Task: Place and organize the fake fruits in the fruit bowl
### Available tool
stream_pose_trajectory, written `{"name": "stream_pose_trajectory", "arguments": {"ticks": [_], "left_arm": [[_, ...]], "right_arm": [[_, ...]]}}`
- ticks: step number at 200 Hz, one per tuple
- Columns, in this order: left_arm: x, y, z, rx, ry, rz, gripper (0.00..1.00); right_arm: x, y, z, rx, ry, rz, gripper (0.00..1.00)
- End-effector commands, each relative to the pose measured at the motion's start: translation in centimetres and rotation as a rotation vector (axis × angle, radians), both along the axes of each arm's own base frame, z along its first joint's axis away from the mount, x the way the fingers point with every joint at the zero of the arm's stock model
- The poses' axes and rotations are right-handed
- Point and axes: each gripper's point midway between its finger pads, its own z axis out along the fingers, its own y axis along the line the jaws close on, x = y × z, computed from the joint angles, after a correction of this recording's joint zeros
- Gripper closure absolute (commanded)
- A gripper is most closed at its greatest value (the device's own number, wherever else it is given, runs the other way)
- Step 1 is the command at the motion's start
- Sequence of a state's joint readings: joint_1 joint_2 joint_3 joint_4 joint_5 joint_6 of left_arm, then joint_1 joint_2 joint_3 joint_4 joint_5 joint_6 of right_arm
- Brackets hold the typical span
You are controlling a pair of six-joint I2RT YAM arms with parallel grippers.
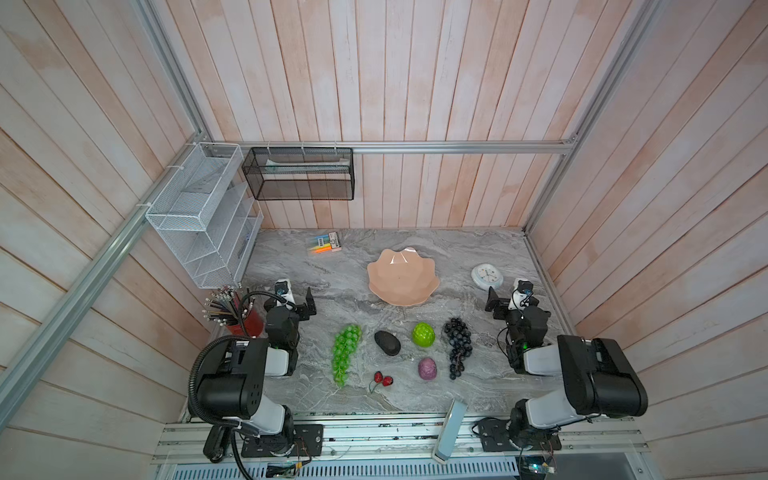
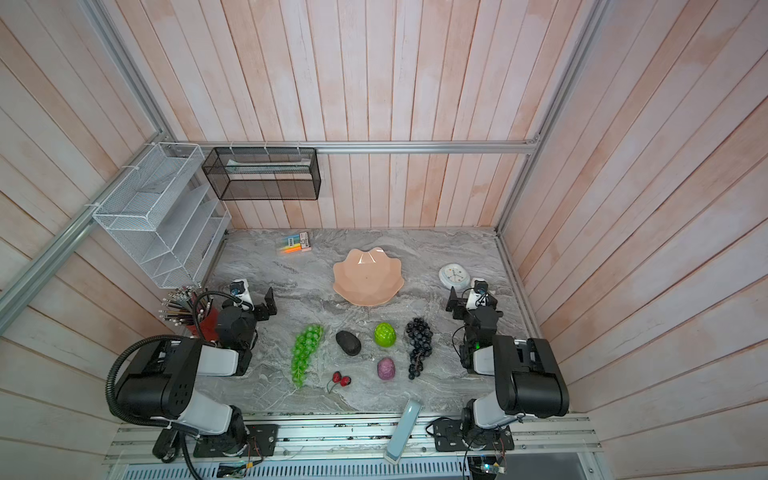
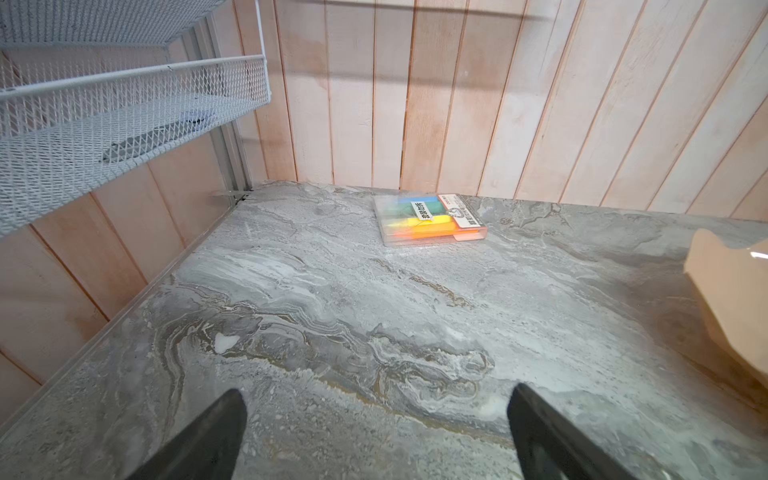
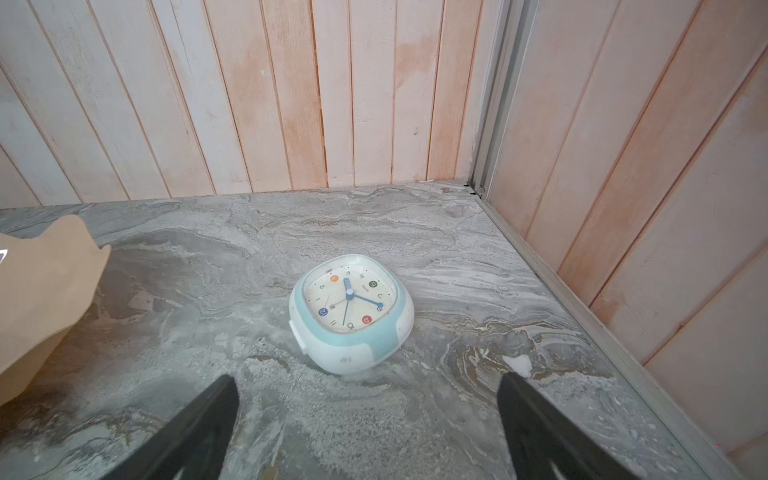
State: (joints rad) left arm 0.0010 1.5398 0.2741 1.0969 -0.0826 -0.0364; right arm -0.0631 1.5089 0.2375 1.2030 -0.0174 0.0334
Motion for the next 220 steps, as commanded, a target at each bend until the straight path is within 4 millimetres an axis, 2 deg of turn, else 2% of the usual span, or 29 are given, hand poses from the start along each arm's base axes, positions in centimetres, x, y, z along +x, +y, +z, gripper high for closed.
{"name": "stream_pose_trajectory", "arguments": {"ticks": [1, 136, 161, 186, 204, 220], "left_arm": [[0.4, 0.0, 0.8, 0.004, -0.026, -0.005, 0.0], [0.3, 0.2, 0.9, 0.003, -0.032, -0.001, 0.0], [1.3, 2.2, 1.5, -0.012, 0.048, 0.123, 0.0], [2.6, 2.9, 3.2, -0.025, 0.1, 0.175, 0.0], [2.5, 3.6, 3.8, -0.068, 0.179, 0.27, 0.0], [1.8, 3.2, 4.0, -0.112, 0.271, 0.342, 0.0]], "right_arm": [[0.3, 0.2, -0.1, 0.0, 0.005, 0.008, 0.02], [0.3, 0.1, -0.1, 0.0, 0.006, 0.0, 0.02], [0.5, -1.5, 1.7, 0.024, -0.015, -0.105, 0.02], [2.4, -1.4, 3.6, 0.061, 0.092, -0.098, 0.14], [2.4, -0.9, 6.0, 0.152, 0.113, -0.089, 0.19], [1.9, 1.3, 7.5, 0.214, 0.133, -0.025, 0.19]]}}
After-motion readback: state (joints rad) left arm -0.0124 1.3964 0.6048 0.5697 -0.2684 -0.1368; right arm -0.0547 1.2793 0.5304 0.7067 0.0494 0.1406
